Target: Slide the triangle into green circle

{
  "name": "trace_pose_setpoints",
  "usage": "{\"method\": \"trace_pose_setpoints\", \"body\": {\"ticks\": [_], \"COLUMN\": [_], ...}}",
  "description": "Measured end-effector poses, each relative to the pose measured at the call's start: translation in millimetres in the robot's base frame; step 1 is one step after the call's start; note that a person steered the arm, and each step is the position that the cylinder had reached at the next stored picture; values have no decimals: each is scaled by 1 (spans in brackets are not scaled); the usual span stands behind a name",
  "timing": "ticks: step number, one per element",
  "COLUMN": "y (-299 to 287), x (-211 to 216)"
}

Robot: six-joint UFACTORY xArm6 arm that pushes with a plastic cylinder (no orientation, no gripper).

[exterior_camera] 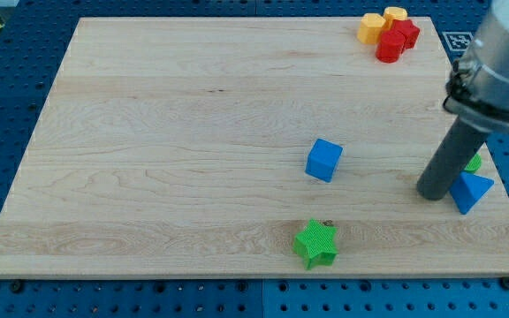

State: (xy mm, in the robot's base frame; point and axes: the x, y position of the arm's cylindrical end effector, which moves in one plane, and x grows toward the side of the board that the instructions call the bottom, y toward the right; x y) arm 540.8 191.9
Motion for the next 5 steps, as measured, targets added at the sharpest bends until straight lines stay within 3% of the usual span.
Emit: {"method": "trace_pose_setpoints", "body": {"ticks": [1, 3, 4, 5], "y": [-11, 50, 51, 51], "x": [29, 47, 46, 12]}}
